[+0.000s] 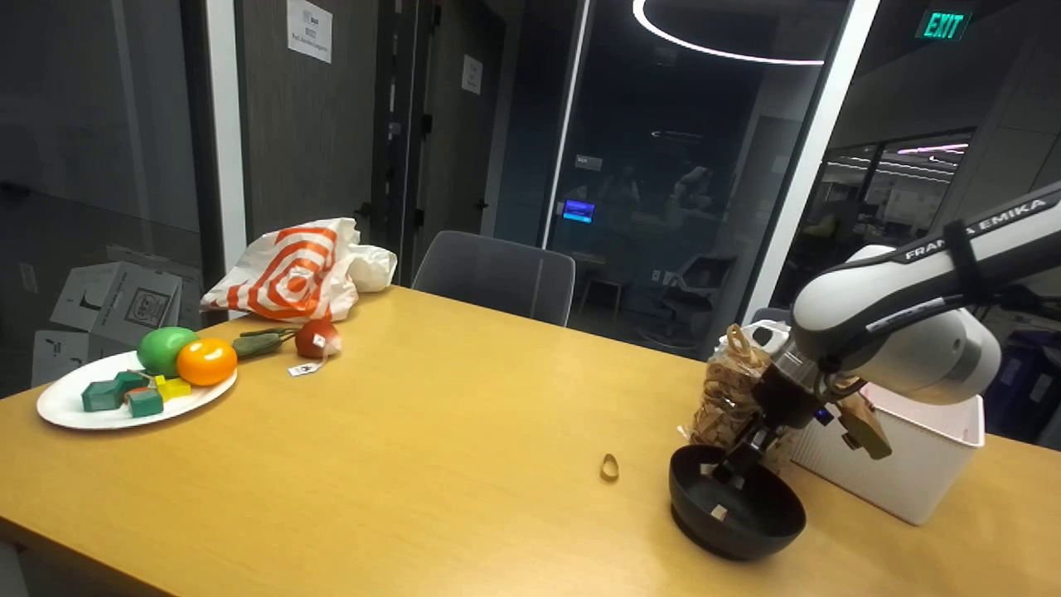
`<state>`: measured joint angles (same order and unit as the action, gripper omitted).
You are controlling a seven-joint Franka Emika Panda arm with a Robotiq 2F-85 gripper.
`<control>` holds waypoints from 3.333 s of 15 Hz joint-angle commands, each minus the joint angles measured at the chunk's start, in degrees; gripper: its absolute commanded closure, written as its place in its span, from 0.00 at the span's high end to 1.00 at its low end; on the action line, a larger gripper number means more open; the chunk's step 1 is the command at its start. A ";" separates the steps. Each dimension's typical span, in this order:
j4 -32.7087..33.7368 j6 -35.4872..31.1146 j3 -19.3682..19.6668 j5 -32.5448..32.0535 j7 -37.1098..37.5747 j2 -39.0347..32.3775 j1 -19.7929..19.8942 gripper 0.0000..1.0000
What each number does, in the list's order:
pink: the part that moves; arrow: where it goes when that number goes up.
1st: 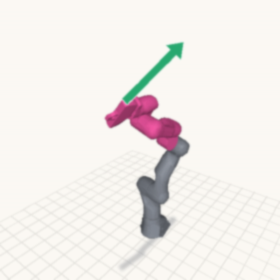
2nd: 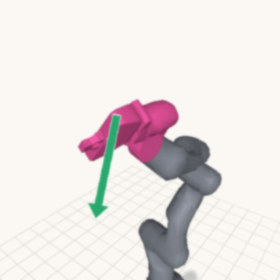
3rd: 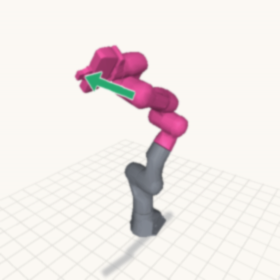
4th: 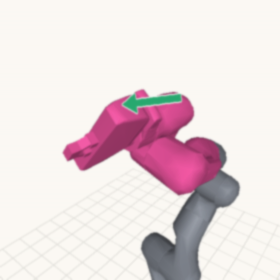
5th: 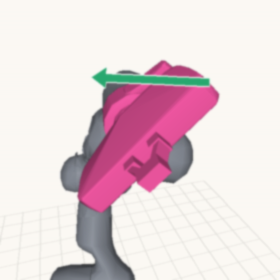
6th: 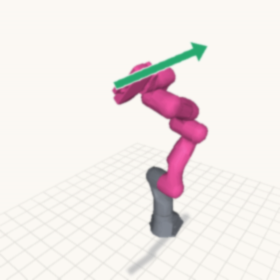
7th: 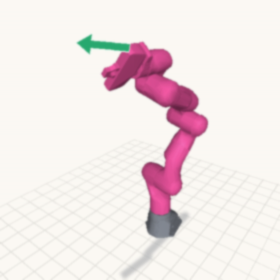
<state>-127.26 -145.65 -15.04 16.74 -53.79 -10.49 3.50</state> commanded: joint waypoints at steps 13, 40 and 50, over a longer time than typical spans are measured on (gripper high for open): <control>4.11 5.71 7.60 -1.75 2.71 14.07 -5.86 0.08; 4.90 -6.80 11.13 -28.25 32.98 12.42 -5.89 1.00; 13.04 27.14 11.05 -14.36 29.25 19.36 -9.62 1.00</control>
<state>-117.26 -123.94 -4.21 0.56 -24.16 8.03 -5.30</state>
